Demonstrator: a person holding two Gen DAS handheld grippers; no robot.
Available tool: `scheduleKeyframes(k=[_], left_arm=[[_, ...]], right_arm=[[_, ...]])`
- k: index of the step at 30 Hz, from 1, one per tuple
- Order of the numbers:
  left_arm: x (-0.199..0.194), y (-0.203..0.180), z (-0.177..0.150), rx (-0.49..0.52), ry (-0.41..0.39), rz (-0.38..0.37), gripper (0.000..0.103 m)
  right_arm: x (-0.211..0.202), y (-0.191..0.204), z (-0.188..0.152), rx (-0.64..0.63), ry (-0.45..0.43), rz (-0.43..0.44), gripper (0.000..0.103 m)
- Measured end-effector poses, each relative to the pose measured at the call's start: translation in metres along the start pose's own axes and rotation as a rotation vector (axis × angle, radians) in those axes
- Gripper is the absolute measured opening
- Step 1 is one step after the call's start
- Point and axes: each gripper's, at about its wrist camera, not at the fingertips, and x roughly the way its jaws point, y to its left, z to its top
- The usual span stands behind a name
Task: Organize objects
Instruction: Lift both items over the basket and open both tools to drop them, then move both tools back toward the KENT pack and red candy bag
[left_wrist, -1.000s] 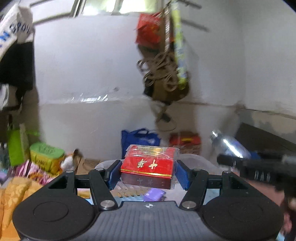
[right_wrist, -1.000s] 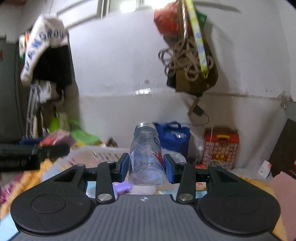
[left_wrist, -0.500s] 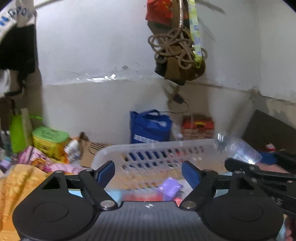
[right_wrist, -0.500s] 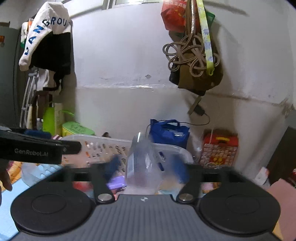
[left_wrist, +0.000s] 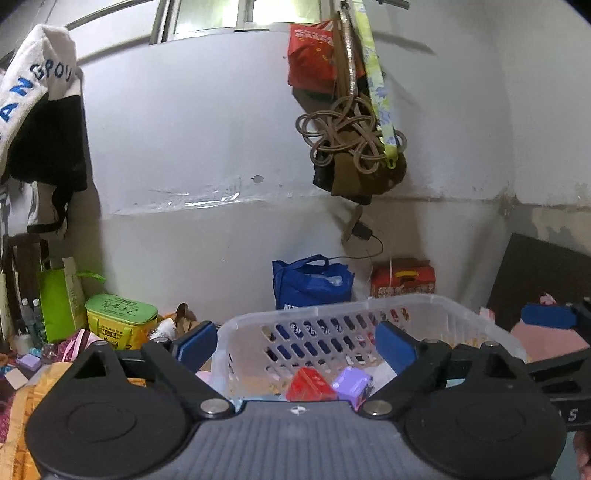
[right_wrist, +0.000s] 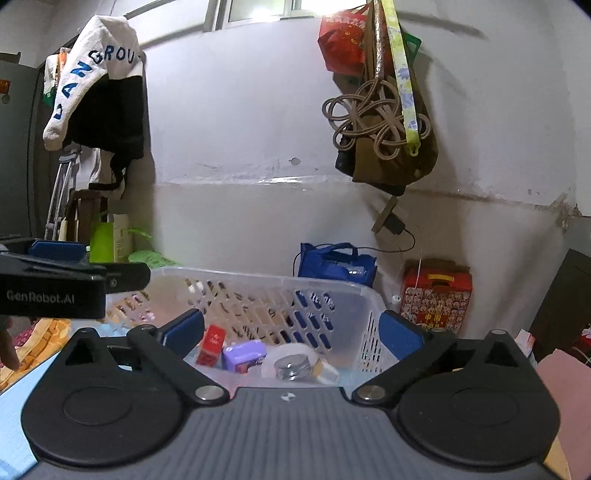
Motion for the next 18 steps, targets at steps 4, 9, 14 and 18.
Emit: scheduleKeyframes(k=[4, 9, 14, 18], left_arm=[[-0.017, 0.0, -0.004, -0.002, -0.013, -0.024, 0.095], [-0.052, 0.004, -0.022, 0.002, -0.054, -0.044, 0.095], [-0.054, 0.001, -0.052, 0.072, 0.001, -0.013, 0.094], [-0.048, 0.009, -0.065, 0.071, 0.047, 0.007, 0.094]], right_arm=[[-0.017, 0.001, -0.002, -0.005, -0.018, 0.009, 0.103], [-0.054, -0.005, -0.008, 0.046, -0.084, 0.055, 0.103], [-0.059, -0.004, -0.036, 0.073, -0.053, 0.1, 0.103], [-0.045, 0.003, -0.057, 0.047, 0.03, 0.122, 0.103]])
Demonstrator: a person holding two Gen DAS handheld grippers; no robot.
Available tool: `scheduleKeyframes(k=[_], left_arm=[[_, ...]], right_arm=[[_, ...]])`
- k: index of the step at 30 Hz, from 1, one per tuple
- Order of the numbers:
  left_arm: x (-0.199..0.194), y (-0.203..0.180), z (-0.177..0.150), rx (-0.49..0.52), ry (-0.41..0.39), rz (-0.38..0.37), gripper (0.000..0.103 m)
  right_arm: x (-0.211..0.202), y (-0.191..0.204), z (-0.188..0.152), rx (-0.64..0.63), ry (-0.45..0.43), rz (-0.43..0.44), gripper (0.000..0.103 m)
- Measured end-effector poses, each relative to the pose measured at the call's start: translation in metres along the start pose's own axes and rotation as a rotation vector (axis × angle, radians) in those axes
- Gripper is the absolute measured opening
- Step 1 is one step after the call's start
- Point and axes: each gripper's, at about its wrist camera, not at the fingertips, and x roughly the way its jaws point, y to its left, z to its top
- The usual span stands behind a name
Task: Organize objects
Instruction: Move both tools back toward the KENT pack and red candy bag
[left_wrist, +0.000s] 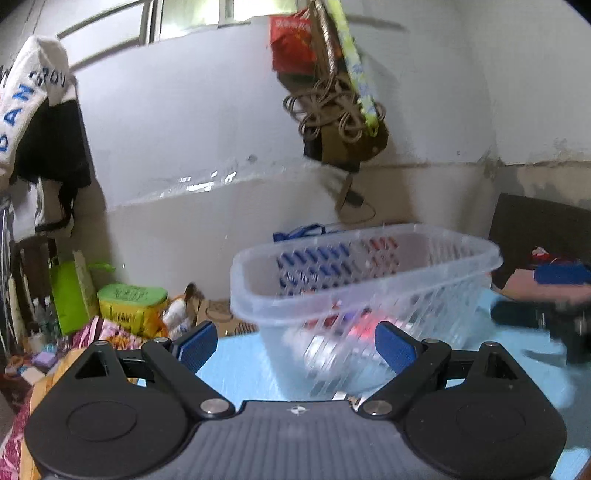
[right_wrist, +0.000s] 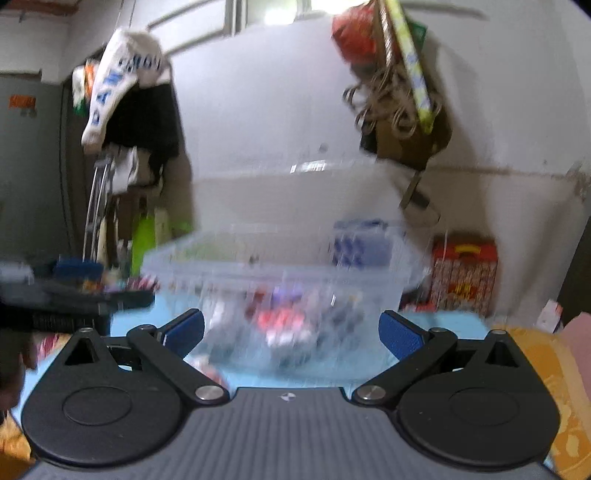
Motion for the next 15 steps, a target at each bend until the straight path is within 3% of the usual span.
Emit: scheduleKeyframes(k=[4, 7, 15], left_arm=[[0.005, 0.011, -0.007, -0.026, 0.041, 0.01, 0.094], [0.008, 0.017, -0.012, -0.025, 0.07, 0.067, 0.094], [0.008, 0.032, -0.015, -0.084, 0.094, 0.089, 0.094]], right_arm=[[0.013, 0.006, -0.011, 0.038, 0.068, 0.038, 0.103], [0.024, 0.019, -0.018, 0.02, 0.163, 0.112, 0.103], [0.038, 0.045, -0.027, -0.063, 0.236, 0.137, 0.097]])
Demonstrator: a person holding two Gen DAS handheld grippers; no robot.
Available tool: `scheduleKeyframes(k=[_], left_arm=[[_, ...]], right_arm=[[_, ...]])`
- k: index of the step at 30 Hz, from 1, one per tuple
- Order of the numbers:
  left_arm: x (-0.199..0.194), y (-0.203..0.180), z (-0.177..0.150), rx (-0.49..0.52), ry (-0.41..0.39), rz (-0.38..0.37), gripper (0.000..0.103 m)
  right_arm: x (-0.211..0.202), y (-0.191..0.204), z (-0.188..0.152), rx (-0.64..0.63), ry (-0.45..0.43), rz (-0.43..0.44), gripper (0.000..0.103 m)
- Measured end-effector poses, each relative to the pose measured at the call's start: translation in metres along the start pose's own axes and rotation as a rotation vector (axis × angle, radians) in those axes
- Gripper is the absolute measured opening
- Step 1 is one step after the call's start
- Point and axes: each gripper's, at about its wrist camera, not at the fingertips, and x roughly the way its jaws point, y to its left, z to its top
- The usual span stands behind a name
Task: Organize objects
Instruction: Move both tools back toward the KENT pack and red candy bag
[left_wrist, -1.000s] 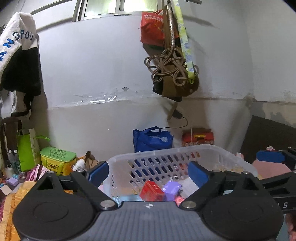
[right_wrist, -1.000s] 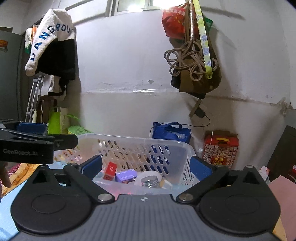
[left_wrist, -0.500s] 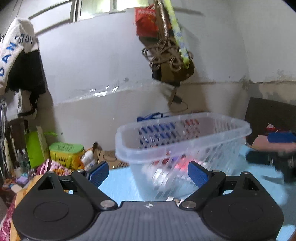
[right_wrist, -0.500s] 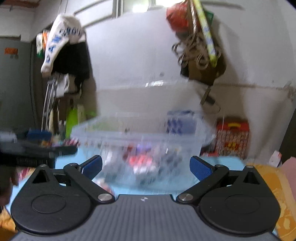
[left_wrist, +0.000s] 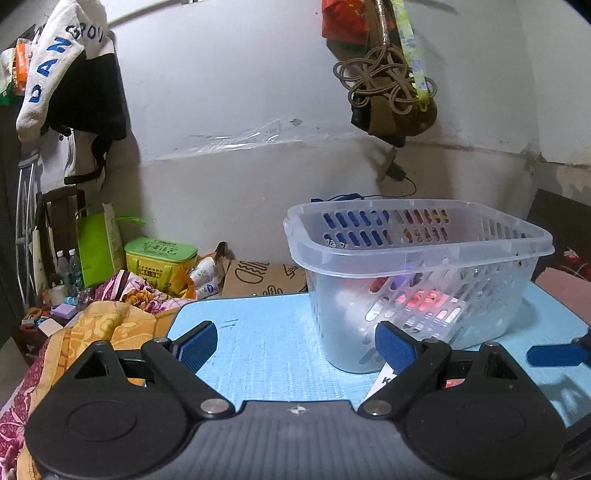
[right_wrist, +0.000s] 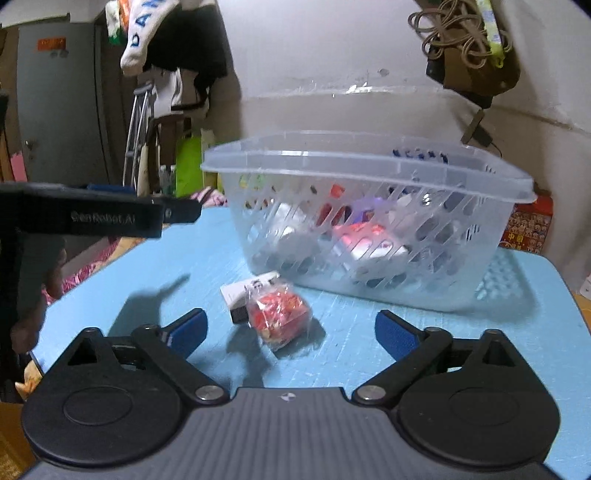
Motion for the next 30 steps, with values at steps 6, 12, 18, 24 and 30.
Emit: scheduleKeyframes(k=[6, 12, 18, 24, 30], left_arm=[[0.001, -0.006, -0.001, 0.028, 0.006, -0.01, 0.094], [0.007, -0.011, -0.005, 0.057, 0.033, -0.017, 0.094], [0.01, -0.015, -0.009, 0.076, 0.056, -0.023, 0.094], [0.01, -0.017, -0.009, 0.086, 0.059, -0.015, 0.094], [0.012, -0.014, -0.01, 0.076, 0.068, -0.016, 0.094]], right_arm=[[0.014, 0.0, -0.003, 0.021, 0.061, 0.015, 0.087], [0.025, 0.006, -0.009, -0.007, 0.114, 0.033, 0.054], [0.016, 0.002, -0.008, -0.007, 0.103, 0.029, 0.024], [0.015, -0.003, -0.005, 0.003, 0.074, 0.02, 0.042], [0.035, 0.016, 0.0, -0.061, 0.071, 0.003, 0.063]])
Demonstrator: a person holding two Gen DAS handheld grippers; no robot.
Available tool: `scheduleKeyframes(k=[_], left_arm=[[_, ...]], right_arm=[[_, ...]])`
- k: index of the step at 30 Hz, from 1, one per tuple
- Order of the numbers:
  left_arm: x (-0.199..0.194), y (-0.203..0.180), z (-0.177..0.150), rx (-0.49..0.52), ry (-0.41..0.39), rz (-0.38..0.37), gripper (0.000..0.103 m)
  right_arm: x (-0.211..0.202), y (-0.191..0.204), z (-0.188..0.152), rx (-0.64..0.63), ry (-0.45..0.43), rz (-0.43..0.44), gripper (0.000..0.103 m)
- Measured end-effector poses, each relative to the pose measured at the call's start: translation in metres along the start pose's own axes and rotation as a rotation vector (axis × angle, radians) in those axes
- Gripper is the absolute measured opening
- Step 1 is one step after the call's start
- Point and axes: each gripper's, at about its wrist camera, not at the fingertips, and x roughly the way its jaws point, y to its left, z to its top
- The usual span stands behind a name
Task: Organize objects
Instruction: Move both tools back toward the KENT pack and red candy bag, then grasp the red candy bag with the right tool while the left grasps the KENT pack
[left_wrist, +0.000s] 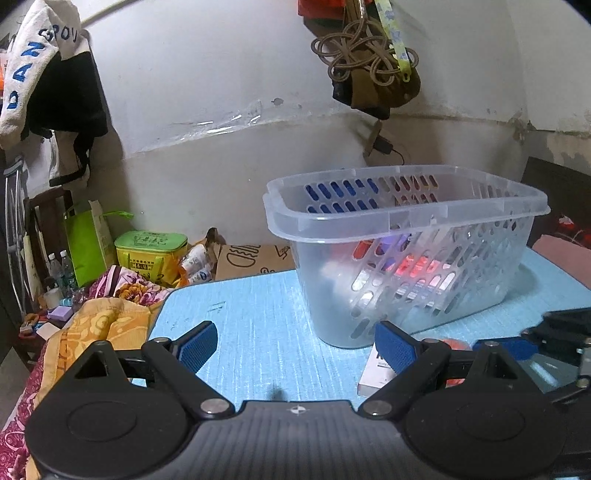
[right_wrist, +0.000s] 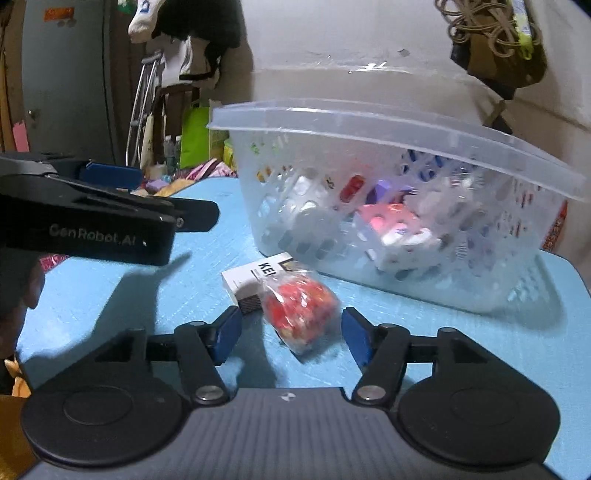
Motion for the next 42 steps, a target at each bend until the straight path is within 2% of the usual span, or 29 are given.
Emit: scheduleKeyframes(k=[1, 2, 6, 9, 14, 19, 21, 28, 32, 35, 42], left_arm=[[0.001, -0.001, -0.001, 0.008, 0.004, -0.002, 0.094], [0.001, -0.002, -0.002, 0.015, 0.007, -0.004, 0.094], [0.006, -0.005, -0.005, 0.031, 0.025, -0.018, 0.094], [0.009, -0.01, -0.006, 0.042, 0.04, -0.046, 0.094], [0.02, -0.025, -0.011, 0.087, 0.07, -0.083, 0.094], [0.028, -0.039, -0.017, 0.145, 0.087, -0.082, 0.092], [0.031, -0.044, -0.019, 0.168, 0.099, -0.065, 0.086], [0.034, -0.059, -0.018, 0.196, 0.11, -0.083, 0.064], [0.035, -0.062, -0.017, 0.162, 0.127, -0.126, 0.041], [0.033, -0.066, -0.017, 0.174, 0.128, -0.117, 0.041], [0.022, -0.053, -0.013, 0.125, 0.112, -0.147, 0.041]], right_arm=[[0.002, 0.001, 0.001, -0.003, 0.0, -0.005, 0.06], [0.003, 0.001, 0.002, -0.009, 0.005, -0.011, 0.047], [-0.005, -0.009, 0.003, 0.009, 0.015, -0.01, 0.047], [-0.019, -0.024, -0.001, 0.024, 0.012, -0.069, 0.047], [-0.049, -0.052, 0.001, 0.14, -0.048, -0.097, 0.047], [-0.061, -0.054, 0.004, 0.151, -0.085, -0.082, 0.048], [-0.061, -0.055, 0.005, 0.142, -0.085, -0.078, 0.048], [-0.062, -0.06, -0.001, 0.148, -0.077, -0.067, 0.048], [-0.064, -0.061, -0.003, 0.146, -0.077, -0.06, 0.048], [-0.065, -0.061, -0.004, 0.143, -0.077, -0.058, 0.048], [-0.067, -0.059, -0.004, 0.135, -0.08, -0.063, 0.048]])
